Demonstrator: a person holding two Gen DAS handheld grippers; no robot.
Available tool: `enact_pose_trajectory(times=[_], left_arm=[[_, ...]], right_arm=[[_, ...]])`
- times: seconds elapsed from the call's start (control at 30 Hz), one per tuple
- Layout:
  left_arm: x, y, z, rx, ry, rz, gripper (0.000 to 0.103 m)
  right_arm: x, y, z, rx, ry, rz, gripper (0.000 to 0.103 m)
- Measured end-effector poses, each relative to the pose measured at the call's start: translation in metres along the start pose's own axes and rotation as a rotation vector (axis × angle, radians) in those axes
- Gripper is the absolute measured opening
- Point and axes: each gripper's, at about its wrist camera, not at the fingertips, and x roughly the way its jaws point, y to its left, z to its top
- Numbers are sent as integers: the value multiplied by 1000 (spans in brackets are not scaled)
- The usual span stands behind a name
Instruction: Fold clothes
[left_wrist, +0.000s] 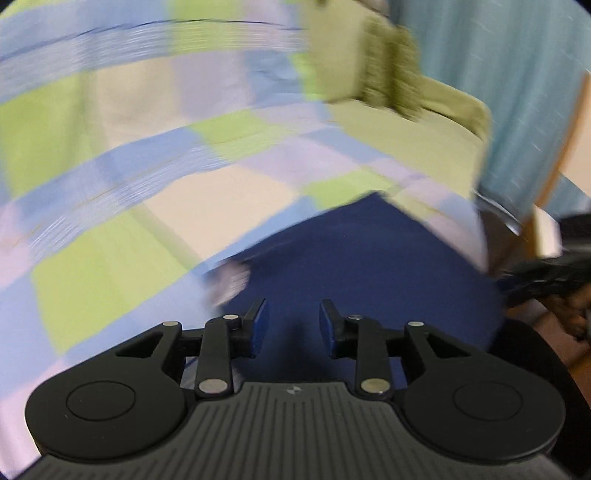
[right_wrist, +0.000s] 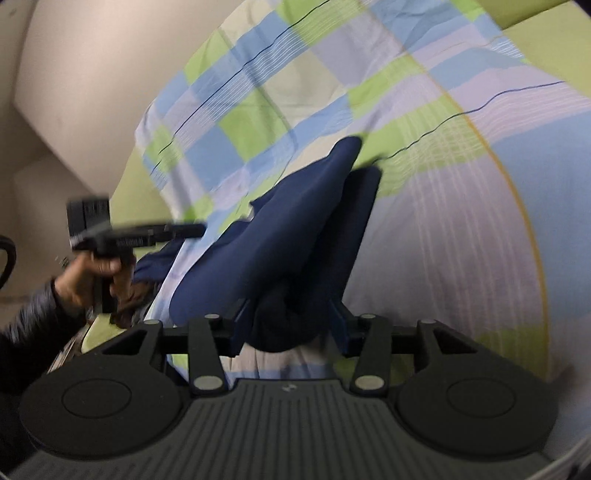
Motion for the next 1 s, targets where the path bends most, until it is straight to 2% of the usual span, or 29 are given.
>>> enact_pose_trajectory(times=[0.1,0.13,0.23,0.33,0.37,0.43,0.5,0.57,0.73,0.8,0.83,1.0], left_arm=[[22,-30,24,130,22,-61,42],[37,-43,36,210,39,-94,42],[65,-51,53,311,69,-136,42],[82,-45,66,342,90,-153,44],[89,-42,71,354,96,-159,49],[103,-35,81,382,119,-192,57],[114,-31,88,421,129,-230,62],[122,-30,93,459,123,-236,68],[140,-26,101,496,167,-329,68],[145,-24,101,480,202,-345,48],[145,-22,100,467,213,-348,0],[106,-3,88,411,145,-322,0]], right_arm=[[8,-2,2,-51,26,68,40],[12,-4,4,-64,34,90,40],[18,-11,9,-67,51,133,39],[28,-21,15,-44,85,191,36],[32,-23,18,-32,102,207,26],[38,-25,18,-17,128,226,23],[43,-23,19,1,148,215,20],[41,-16,18,-23,148,192,18],[36,15,13,-144,156,88,18],[34,23,13,-173,153,65,18],[33,23,12,-174,151,61,17],[29,14,4,-92,123,45,16]])
